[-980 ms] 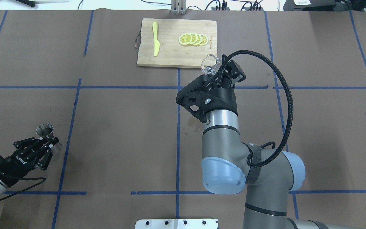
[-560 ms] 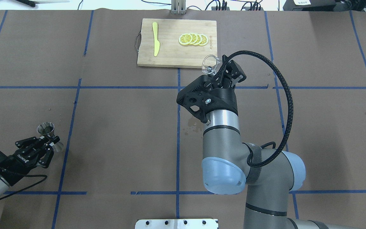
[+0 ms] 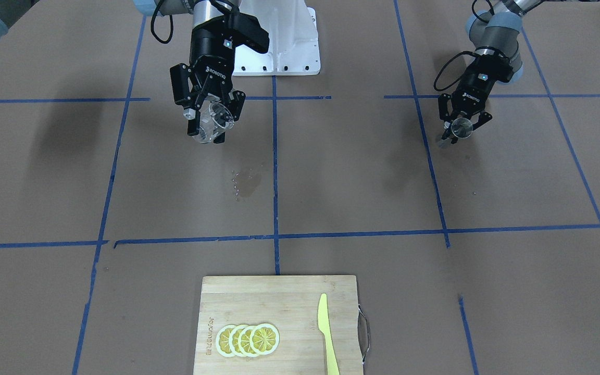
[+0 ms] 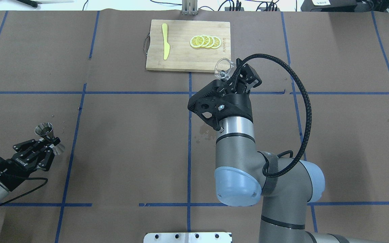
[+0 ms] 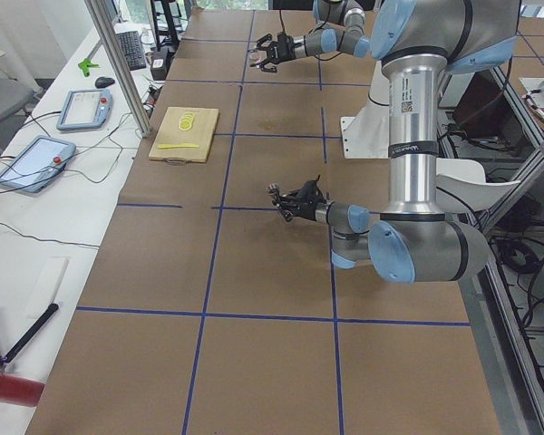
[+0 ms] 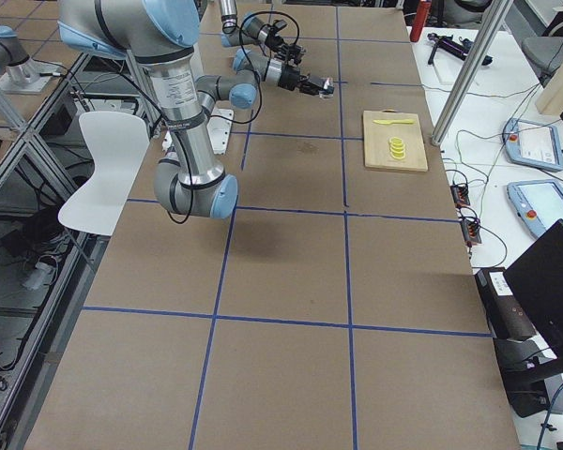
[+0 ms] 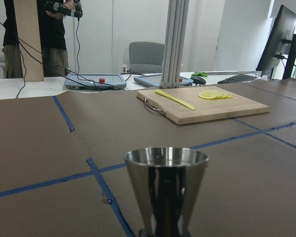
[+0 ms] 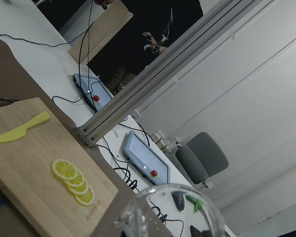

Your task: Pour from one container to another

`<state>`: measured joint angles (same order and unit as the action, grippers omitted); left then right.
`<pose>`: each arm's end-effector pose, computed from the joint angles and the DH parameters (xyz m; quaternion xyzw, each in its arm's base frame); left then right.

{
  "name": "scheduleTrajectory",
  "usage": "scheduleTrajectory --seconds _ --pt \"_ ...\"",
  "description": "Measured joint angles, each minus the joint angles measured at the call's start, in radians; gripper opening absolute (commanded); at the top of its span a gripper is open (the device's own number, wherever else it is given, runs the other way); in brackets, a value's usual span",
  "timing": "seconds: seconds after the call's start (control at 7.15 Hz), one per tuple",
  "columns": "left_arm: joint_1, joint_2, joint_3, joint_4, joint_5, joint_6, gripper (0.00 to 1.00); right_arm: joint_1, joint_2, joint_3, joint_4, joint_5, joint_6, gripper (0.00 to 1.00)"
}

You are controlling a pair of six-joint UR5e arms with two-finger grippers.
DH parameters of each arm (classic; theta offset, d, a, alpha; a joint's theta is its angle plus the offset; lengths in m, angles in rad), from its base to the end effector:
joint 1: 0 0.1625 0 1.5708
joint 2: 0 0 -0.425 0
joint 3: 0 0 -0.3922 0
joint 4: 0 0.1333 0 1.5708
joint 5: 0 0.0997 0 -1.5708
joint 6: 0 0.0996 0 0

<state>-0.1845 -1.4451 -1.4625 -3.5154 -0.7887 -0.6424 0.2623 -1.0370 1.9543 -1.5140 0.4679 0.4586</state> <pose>0.3405 -0.2705 0.5665 0.5809 0.4605 -0.0476 0.6696 -0.4715 -0.3567 0.1598 0.6108 -0.0144 -0.0869 0.7869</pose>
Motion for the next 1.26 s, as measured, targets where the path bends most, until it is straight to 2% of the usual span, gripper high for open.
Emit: scheduleTrajectory --seconds 0.56,1.26 --pt "-0.01 -0.036 0.001 -0.003 0.115 0.037 0.0 0.0 -0.001 0.004 0.002 0.0 0.0 0.0" --pt "-0.01 -0.044 0.036 -0.01 0.133 0.074 0.0 0.0 -0.012 0.009 0.002 -0.001 0.0 0.0"
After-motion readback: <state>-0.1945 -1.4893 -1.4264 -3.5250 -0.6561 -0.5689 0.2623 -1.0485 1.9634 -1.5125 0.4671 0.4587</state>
